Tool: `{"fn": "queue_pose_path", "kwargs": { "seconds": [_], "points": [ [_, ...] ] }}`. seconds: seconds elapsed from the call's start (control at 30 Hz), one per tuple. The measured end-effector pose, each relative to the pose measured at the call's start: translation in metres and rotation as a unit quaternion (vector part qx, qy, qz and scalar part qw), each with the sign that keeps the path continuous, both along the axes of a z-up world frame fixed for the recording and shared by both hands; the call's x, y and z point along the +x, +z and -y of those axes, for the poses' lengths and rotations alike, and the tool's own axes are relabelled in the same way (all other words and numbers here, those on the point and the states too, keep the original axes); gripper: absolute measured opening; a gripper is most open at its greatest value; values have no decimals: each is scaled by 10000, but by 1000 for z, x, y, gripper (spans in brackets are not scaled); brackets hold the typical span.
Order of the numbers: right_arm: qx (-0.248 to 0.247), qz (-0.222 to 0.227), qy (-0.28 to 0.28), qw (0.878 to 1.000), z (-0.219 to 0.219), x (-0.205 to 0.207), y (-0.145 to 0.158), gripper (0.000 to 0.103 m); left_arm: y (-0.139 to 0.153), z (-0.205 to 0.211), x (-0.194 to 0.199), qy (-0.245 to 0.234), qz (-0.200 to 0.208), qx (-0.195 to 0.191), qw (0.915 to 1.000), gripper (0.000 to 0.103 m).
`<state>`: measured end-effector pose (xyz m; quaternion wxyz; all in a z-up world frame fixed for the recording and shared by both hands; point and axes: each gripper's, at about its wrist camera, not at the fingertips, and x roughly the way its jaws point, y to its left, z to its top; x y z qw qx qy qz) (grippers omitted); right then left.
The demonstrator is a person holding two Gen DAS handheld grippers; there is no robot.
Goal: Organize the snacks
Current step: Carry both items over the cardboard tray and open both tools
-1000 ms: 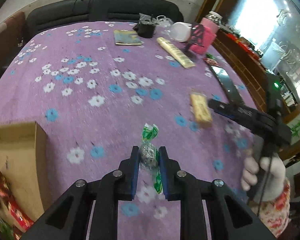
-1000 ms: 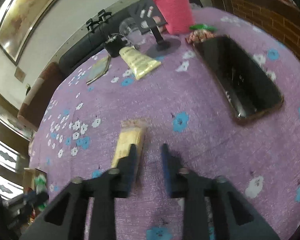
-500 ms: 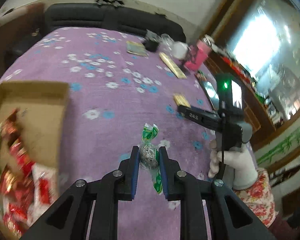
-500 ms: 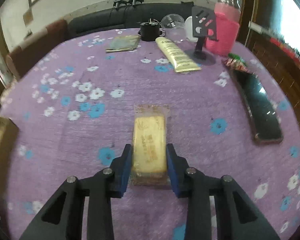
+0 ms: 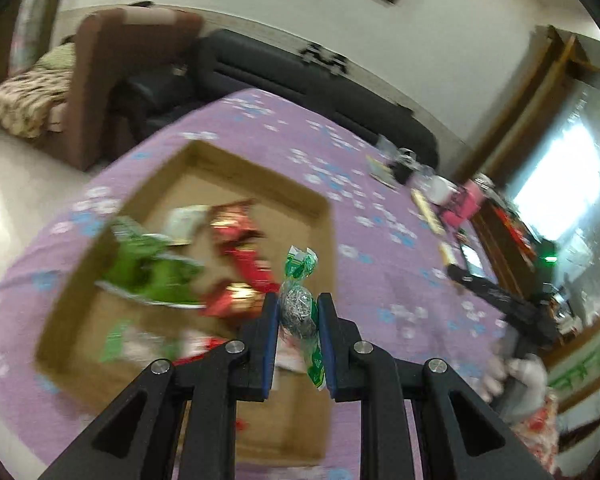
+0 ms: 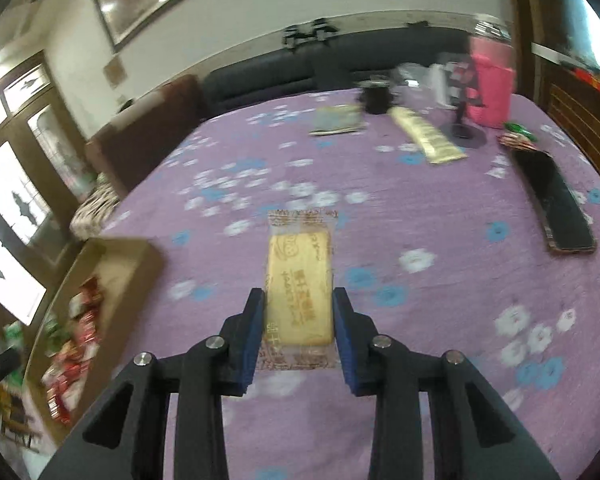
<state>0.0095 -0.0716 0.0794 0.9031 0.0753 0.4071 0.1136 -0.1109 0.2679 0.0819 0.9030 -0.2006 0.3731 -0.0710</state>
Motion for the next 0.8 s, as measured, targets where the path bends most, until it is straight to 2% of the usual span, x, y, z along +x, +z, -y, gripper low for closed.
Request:
{"fn": "queue_pose_path", "kwargs": {
  "seconds": [0.2,0.33,0.53,0.6,0.8],
  "points": [
    [-68,126,834,9964,-81,-20,25,33,-9,-27,-15,273,33,55,9996,19],
    [-41,86,1362,9906,-127,-38,29,33,-11,-37,-20,476,44,343,9983,19],
    [-72,-171,1946,9807,-182,-57,14,33,-23,-46,-16,483,-59,369,9981,19],
    [-109,-252,2095,9774,-195,-61,8,25,-24,-46,-14,479,-92,371,9981,19],
    [-380,-250,2125,9761,-214,-65,-6,24,-31,-51,-5,500,-238,387,9977,19]
  ]
}}
